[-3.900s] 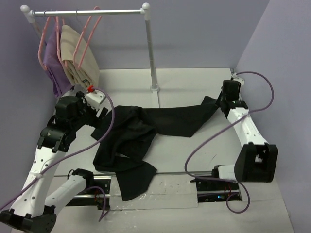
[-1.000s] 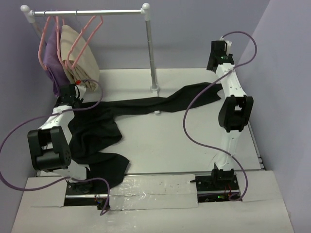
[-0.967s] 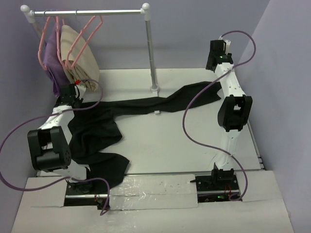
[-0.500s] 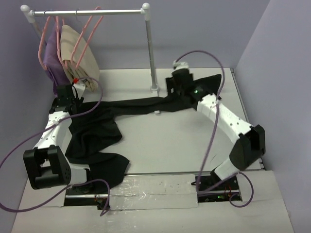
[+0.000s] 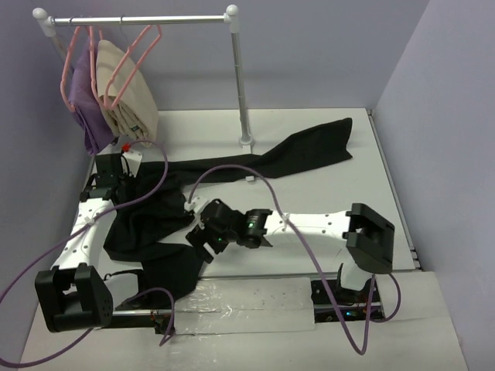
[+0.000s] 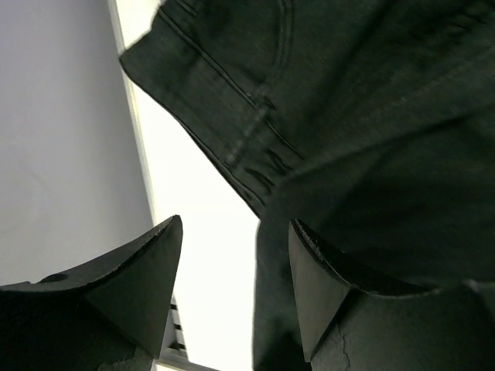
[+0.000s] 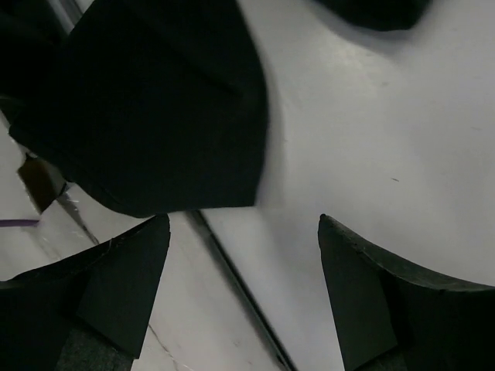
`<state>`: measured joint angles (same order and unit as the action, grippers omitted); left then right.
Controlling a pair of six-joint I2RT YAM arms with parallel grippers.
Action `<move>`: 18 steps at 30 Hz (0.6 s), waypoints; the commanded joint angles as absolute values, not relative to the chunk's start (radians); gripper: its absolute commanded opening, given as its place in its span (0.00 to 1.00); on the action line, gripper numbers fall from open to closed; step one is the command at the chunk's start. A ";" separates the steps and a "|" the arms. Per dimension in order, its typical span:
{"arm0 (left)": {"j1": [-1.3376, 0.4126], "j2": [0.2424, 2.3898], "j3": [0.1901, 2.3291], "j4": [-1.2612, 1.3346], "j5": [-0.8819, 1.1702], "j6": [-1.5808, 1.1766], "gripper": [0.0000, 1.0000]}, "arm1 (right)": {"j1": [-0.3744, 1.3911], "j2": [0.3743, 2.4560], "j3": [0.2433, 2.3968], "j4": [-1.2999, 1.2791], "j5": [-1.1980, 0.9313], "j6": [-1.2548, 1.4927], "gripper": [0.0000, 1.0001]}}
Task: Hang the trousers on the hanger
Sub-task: Flatten out the trousers at the center of the board.
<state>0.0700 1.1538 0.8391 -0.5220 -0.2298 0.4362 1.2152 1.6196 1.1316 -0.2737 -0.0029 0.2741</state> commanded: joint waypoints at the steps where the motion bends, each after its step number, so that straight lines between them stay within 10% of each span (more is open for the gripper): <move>1: 0.061 1.069 0.815 -0.569 -0.202 0.370 0.66 | 1.246 1.702 1.183 -0.143 -0.093 0.333 0.84; 8: 0.061 0.956 0.756 -0.604 -0.189 0.354 0.66 | 1.310 1.951 1.325 -0.212 -0.058 0.373 0.83; 15: 0.061 0.904 0.739 -0.635 -0.218 0.367 0.66 | 1.318 1.973 1.324 -0.225 -0.068 0.402 0.03; 18: 0.061 0.876 0.732 -0.643 -0.224 0.376 0.68 | 1.316 1.913 1.299 -0.227 -0.042 0.384 0.00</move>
<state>0.0650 0.9077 0.7296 -0.6331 -0.2123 0.3763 1.3132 1.9915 1.3018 -0.2192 -0.0689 0.3889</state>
